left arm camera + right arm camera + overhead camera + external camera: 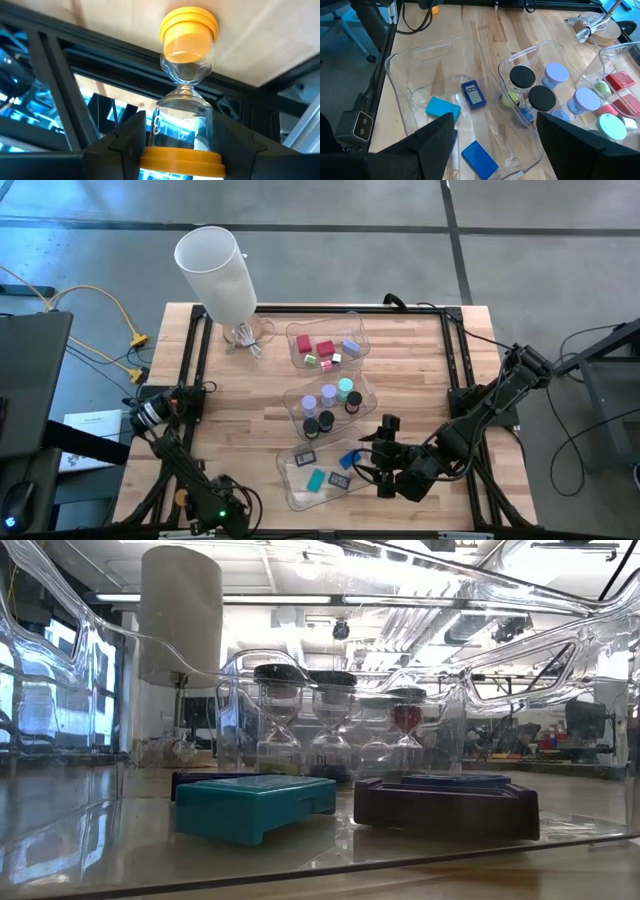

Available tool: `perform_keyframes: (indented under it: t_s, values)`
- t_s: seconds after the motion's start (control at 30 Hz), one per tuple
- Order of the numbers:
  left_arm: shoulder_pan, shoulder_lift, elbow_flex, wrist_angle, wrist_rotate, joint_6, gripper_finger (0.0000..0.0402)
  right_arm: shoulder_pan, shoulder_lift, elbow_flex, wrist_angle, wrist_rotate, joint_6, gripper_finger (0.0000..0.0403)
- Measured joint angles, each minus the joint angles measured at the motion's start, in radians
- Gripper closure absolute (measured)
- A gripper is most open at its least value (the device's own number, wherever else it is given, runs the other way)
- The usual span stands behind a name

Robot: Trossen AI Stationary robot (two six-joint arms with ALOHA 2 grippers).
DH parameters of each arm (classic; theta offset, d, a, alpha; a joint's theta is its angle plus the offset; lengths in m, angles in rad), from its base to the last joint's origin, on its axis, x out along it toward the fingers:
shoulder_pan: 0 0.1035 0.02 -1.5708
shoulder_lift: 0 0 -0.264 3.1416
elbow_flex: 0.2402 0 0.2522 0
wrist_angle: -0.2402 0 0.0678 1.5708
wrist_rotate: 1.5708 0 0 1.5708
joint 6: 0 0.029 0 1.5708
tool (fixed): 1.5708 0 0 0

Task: Pick & Place Office items
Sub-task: Put the yellow hourglass into the middle transparent bin

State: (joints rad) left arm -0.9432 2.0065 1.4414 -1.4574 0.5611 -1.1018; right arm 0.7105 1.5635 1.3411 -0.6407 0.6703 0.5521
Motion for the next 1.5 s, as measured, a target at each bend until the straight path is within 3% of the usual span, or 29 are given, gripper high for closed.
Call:
perform_keyframes:
  t_s: [0.27, 0.43, 0.67, 1.17, 1.5]
  values:
    - [0.014, -0.001, 0.001, -0.001, -0.009, -0.140, 0.0216, 0.000, 0.000, 0.000, 0.001, 0.000, 0.000, 0.0129]
    - [0.019, -0.001, 0.001, 0.004, -0.019, -0.139, 0.0216, 0.000, 0.000, 0.000, 0.002, 0.000, 0.000, 0.0129]
    - [0.031, -0.029, 0.011, 0.023, -0.104, -0.197, 0.0216, 0.000, 0.000, 0.000, 0.003, 0.000, -0.007, 0.0129]
    - [0.054, -0.294, 0.119, 0.031, -0.574, -0.380, 0.0216, 0.000, 0.000, 0.000, 0.145, -0.022, -0.158, 0.0129]
    - [0.011, -0.414, 0.119, 0.112, -1.026, -0.270, 0.0216, 0.000, 0.000, 0.000, 0.292, -0.021, -0.337, 0.0129]
